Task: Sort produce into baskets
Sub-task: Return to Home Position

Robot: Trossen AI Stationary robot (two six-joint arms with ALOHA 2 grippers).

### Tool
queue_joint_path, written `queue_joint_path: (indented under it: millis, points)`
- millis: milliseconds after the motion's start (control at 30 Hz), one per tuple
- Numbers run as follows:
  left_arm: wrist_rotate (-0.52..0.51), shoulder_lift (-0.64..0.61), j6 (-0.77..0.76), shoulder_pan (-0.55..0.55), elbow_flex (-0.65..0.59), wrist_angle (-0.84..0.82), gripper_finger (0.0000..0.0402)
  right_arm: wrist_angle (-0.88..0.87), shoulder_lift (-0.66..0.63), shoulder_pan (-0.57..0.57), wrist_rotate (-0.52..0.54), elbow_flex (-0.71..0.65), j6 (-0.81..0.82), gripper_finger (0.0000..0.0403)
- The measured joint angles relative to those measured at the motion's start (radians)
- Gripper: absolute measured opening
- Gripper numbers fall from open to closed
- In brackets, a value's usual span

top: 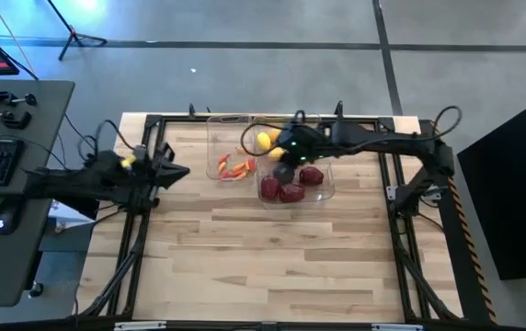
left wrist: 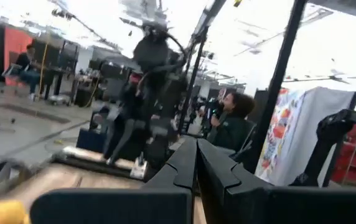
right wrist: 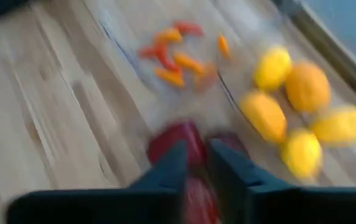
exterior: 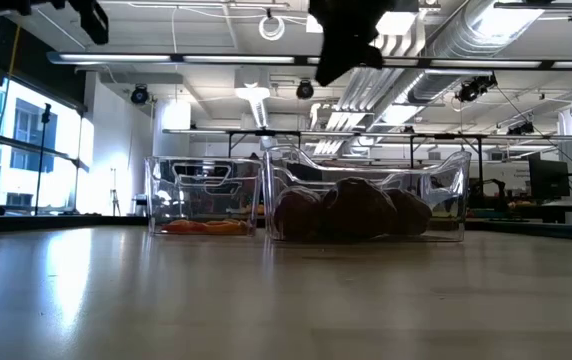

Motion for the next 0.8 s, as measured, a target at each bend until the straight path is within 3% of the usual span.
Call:
queue_joint_path:
  millis: [100,200,367,667,800]
  points:
    - [-0.011,-0.022,-0.038,0.009,-0.099,0.102,0.0000,-0.142,-0.053,0.010,-0.005,-0.004,0.025,0.0013]
    - [-0.033,-0.047,-0.071,0.022,-0.209,0.264,0.0000,-0.154,-0.153,0.037,-0.015,-0.083,0.053,0.0020]
    - [-0.084,-0.085,-0.171,0.039,-0.371,0.431,0.0000,0.002,-0.399,0.108,-0.023,-0.358,0.149,0.0003]
    - [-0.169,-0.098,-0.216,0.039,-0.368,0.341,0.0000,0.215,-0.901,0.286,0.027,-0.848,0.270,0.0002]
    - [-0.169,-0.097,-0.218,0.039,-0.368,0.301,0.0000,0.413,-1.121,0.338,0.082,-1.040,0.262,0.0001]
